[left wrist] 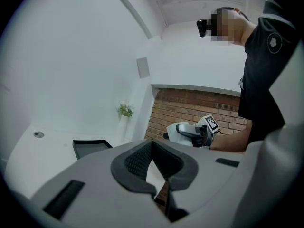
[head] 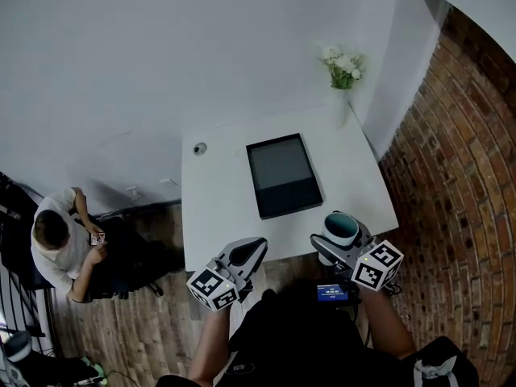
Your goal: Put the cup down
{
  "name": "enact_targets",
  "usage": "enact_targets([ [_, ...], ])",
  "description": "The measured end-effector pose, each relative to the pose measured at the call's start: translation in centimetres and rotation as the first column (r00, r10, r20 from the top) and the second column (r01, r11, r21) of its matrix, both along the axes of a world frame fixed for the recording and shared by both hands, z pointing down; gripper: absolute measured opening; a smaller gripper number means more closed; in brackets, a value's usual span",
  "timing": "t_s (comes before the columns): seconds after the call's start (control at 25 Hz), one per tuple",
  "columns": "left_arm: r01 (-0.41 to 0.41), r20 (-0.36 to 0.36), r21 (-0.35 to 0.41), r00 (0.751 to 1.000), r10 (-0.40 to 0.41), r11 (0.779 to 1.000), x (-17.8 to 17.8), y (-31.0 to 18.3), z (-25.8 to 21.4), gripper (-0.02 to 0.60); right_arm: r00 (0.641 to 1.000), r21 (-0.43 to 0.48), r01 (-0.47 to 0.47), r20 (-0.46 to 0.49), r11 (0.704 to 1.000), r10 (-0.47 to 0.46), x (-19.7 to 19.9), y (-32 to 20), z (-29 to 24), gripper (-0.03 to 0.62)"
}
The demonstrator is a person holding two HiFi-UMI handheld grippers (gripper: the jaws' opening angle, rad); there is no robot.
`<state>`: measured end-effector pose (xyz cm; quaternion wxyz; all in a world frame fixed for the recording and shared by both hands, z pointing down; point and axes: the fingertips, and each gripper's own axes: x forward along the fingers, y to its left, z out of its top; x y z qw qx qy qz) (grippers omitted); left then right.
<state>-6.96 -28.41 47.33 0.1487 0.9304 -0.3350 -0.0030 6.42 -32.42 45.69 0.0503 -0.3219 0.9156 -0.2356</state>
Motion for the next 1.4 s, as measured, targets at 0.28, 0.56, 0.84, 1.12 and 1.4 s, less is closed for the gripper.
enact_targets([
  [0.28,-0.034,-0.002,-0.003,0.999,0.034,0.999,-1.4,-1.8,0.1,0.008,0.996,-0.009,-0.094,-0.004,0.996,0.094,-1.0,-1.4,-0.2,0.405],
  [0.56,-0.024,0.01,-0.006,1.0,0.024,1.0,-2.3,-2.8,0.4,0.008,0.992,0.024,-0.127,-0.013,0.992,0.127,-2.0,-2.1,-1.1,0.405],
  [0.84,-0.028,0.013,-0.015,1.0,0.028,1.0,-3.1,-3.1,0.5,0.008,0.992,0.031,-0.125,-0.006,0.992,0.125,-3.3,-2.5,-1.5,0.405],
  [1.12,-0.046,0.013,-0.02,0.999,0.046,0.999,-2.8,-3.2,0.6,0.008,0.991,0.005,-0.136,0.003,0.991,0.136,-3.1,-2.7,-1.0,0.405],
  [1.4,-0.067,0.008,-0.029,0.998,0.068,0.997,-1.9,-3.1,0.8,0.008,0.992,-0.005,-0.129,0.001,0.992,0.129,-3.0,-2.9,-0.8,0.405],
])
